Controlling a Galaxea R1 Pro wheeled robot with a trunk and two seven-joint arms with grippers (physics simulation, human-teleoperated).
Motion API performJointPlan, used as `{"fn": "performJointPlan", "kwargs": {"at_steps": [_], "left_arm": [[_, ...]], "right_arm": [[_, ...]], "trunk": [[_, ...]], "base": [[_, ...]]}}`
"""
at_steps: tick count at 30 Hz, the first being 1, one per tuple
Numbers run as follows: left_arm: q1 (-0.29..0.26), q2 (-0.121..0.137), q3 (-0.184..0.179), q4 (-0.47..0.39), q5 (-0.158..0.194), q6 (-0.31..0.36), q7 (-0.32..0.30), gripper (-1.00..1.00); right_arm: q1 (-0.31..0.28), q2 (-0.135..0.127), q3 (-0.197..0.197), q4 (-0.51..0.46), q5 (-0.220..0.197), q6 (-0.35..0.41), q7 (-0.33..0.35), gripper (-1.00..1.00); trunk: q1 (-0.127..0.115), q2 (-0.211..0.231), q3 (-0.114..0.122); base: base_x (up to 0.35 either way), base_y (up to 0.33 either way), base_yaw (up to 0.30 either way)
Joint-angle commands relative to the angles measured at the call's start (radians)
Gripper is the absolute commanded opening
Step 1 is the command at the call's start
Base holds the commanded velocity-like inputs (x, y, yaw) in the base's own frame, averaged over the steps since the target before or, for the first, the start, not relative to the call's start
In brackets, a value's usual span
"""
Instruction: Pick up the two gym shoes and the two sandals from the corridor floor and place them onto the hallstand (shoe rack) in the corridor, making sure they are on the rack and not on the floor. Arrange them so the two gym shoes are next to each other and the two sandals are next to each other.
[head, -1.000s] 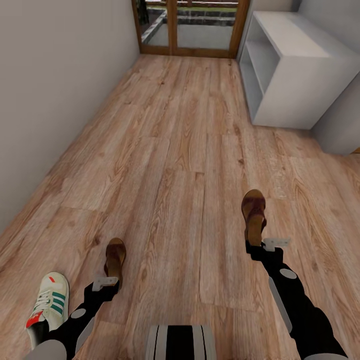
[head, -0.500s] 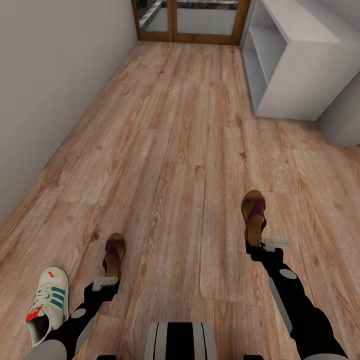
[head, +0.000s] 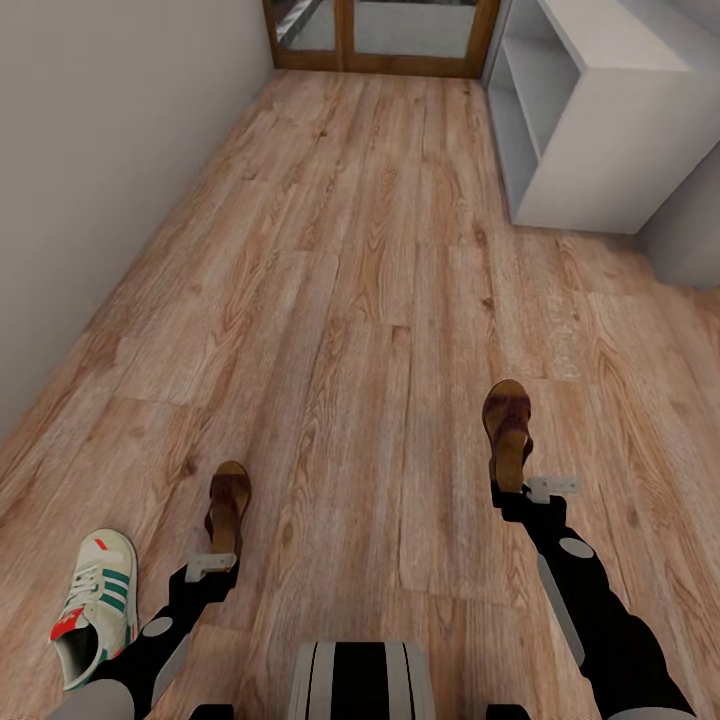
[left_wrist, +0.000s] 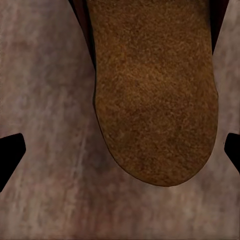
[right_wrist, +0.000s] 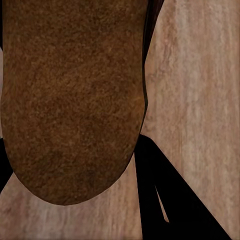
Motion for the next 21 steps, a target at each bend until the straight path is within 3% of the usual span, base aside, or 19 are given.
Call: {"fn": "performJointPlan", "kwargs": {"at_steps": [1, 21], "left_arm": [[0.0, 0.0, 0.009, 0.001, -0.01, -0.004, -0.005, 1.0], [-0.001, 0.001, 0.01, 0.002, -0.008, -0.005, -0.004, 1.0]], "right_arm": [[0.0, 0.0, 0.001, -0.002, -0.004, 0.006, -0.004, -1.0], [0.0, 0.001, 0.002, -0.002, -0.004, 0.006, -0.004, -1.0]], "trunk": [[0.0, 0.0, -0.001], [0.0, 0.0, -0.001]], "base": [[0.0, 0.0, 0.0], [0.032, 0.0, 0.0]]}}
